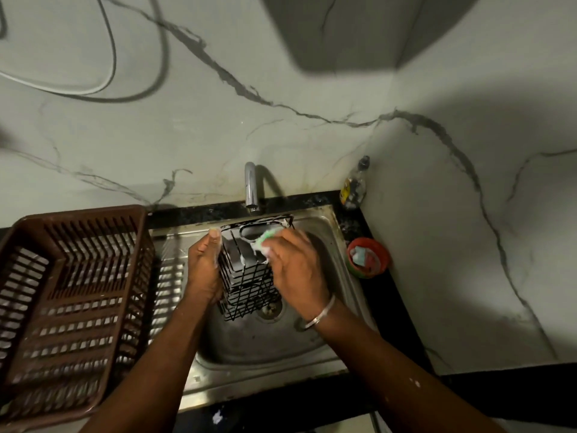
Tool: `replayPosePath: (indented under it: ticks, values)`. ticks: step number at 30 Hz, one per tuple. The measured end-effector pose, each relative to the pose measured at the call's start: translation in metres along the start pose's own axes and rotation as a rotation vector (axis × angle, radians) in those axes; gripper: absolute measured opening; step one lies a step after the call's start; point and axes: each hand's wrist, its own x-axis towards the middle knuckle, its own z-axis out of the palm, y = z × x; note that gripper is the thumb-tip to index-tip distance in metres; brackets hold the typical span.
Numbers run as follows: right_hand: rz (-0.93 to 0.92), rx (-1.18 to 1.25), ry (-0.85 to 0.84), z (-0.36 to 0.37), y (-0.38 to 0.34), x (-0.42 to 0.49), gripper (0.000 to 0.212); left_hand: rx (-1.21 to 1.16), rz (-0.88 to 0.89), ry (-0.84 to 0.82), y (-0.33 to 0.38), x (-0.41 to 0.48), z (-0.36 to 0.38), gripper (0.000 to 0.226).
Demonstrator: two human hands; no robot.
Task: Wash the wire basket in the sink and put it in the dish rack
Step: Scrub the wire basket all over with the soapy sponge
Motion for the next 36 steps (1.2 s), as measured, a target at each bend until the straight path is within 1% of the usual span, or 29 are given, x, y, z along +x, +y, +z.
replayPosePath:
  ticks: [2,3,5,6,9,11,14,15,16,18,19,20,22,23,24,25,27,29,32,33,34,36]
  values:
    - [0.013,-0.007,0.003,-0.003,0.004,-0.007,0.021,-0.011,-0.029,-0.02,-0.001,0.002,-0.002,0.058]
    - [0.051,-0.025,0.027,-0.002,0.006,-0.001,0.02,-0.013,-0.037,-0.026,-0.002,0.0,-0.001,0.058]
    - [0.153,-0.041,0.098,0.002,0.01,0.014,0.019,-0.024,-0.04,-0.033,-0.005,-0.002,0.004,0.05]
    - [0.169,-0.033,0.108,0.003,0.01,0.018,0.019,-0.028,-0.054,-0.027,-0.006,-0.003,0.005,0.049]
    - [0.071,-0.002,0.04,0.001,0.008,0.006,0.019,-0.054,-0.096,0.041,-0.009,0.002,-0.002,0.061]
    - [0.061,-0.009,0.031,-0.002,0.011,0.001,0.019,-0.058,-0.113,0.024,-0.006,0.002,-0.004,0.064]
    - [0.196,-0.011,0.08,0.001,0.015,0.018,0.019,-0.061,-0.146,0.045,-0.007,-0.001,0.003,0.065]
    - [0.181,-0.014,0.081,0.001,0.014,0.018,0.019,-0.061,-0.165,0.084,-0.005,-0.001,0.004,0.06]
    - [0.129,-0.015,0.065,0.0,0.011,0.014,0.019,-0.051,-0.169,0.124,-0.004,0.001,0.003,0.057]
    - [0.024,0.012,0.005,-0.003,0.006,-0.005,0.021,-0.001,-0.194,0.159,-0.005,0.004,-0.003,0.055]
    - [0.004,0.015,-0.012,-0.006,0.004,-0.01,0.022,-0.007,-0.195,0.173,-0.003,0.003,-0.004,0.051]
    - [0.02,0.007,-0.009,-0.008,0.005,-0.006,0.022,-0.026,-0.182,0.155,0.0,0.0,-0.002,0.048]
    - [0.143,-0.012,0.07,-0.006,0.007,0.014,0.02,-0.044,-0.183,0.103,0.001,-0.003,0.002,0.051]
    - [0.195,-0.01,0.101,-0.006,0.008,0.023,0.019,-0.043,-0.203,0.098,0.003,-0.006,0.004,0.06]
    - [0.201,-0.015,0.109,-0.005,0.008,0.026,0.018,-0.042,-0.21,0.113,0.002,-0.005,0.004,0.071]
    - [0.168,-0.035,0.088,-0.004,0.007,0.024,0.017,-0.052,-0.209,0.137,0.002,-0.003,0.001,0.072]
    - [0.065,-0.033,0.001,-0.002,0.004,0.003,0.02,-0.04,-0.213,0.171,0.0,0.002,-0.005,0.066]
    - [0.046,0.022,-0.034,-0.007,0.002,-0.01,0.021,-0.038,-0.203,0.183,-0.002,0.007,-0.011,0.063]
    - [0.207,0.024,0.11,-0.008,0.011,0.017,0.019,-0.008,-0.226,0.151,-0.001,0.003,-0.009,0.054]
    - [0.236,0.044,0.139,-0.008,0.012,0.028,0.019,-0.018,-0.23,0.146,0.0,0.0,-0.008,0.05]
    - [0.233,0.052,0.151,-0.008,0.013,0.035,0.018,-0.032,-0.228,0.14,0.002,-0.002,-0.005,0.049]
    - [0.195,0.048,0.155,-0.008,0.012,0.036,0.017,-0.059,-0.225,0.14,0.004,-0.003,-0.003,0.059]
